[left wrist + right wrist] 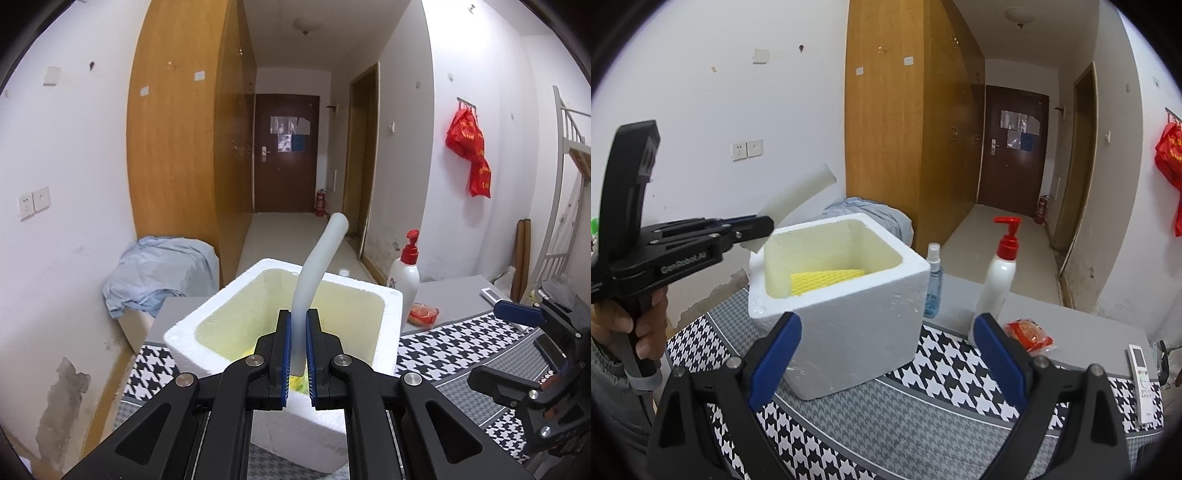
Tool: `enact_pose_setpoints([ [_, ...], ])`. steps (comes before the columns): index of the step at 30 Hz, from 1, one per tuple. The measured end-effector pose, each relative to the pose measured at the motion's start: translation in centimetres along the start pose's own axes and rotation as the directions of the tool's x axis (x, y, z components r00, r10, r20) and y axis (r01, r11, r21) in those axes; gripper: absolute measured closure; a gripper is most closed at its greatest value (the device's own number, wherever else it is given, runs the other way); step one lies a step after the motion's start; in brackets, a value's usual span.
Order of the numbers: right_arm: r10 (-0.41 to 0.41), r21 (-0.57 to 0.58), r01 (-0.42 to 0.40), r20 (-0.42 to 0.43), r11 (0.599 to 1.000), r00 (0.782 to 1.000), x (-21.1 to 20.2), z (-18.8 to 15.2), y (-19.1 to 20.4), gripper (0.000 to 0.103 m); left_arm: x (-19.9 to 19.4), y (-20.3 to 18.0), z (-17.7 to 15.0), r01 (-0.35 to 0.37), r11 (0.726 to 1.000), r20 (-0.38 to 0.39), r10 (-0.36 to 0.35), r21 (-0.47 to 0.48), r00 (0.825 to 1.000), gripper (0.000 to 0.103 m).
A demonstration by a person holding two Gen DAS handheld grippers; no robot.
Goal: Organize soft objects
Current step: 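Lower the foam tube into the box and open the left gripper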
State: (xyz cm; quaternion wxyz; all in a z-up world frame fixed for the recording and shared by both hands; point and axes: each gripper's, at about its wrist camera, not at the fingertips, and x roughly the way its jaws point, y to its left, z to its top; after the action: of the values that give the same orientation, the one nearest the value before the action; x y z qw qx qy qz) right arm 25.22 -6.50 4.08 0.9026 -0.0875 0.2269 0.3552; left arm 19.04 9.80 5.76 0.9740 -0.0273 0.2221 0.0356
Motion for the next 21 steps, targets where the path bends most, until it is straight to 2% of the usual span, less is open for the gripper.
enact_pose_setpoints([
  [17, -0.024, 0.049, 0.024, 0.01, 0.999, 1.0, -0.3, -1.2, -1.8, 0.007, 3.2, -0.8, 0.1, 0.007, 1.0, -0.061, -0.007, 0.002, 0.998, 0.095],
  [20, -0.026, 0.058, 0.026, 0.015, 0.998, 1.0, -0.8, -1.2, -2.0, 0.007, 3.5, -1.0, 0.2, -0.005, 1.0, -0.066, 0.006, 0.01, 0.998, 0.083],
  [21, -0.031, 0.059, 0.03, 0.019, 0.998, 0.999, -1.0, -1.2, -2.1, 0.007, 3.5, -1.0, 0.2, -0.013, 1.0, -0.063, 0.014, 0.013, 0.998, 0.075],
])
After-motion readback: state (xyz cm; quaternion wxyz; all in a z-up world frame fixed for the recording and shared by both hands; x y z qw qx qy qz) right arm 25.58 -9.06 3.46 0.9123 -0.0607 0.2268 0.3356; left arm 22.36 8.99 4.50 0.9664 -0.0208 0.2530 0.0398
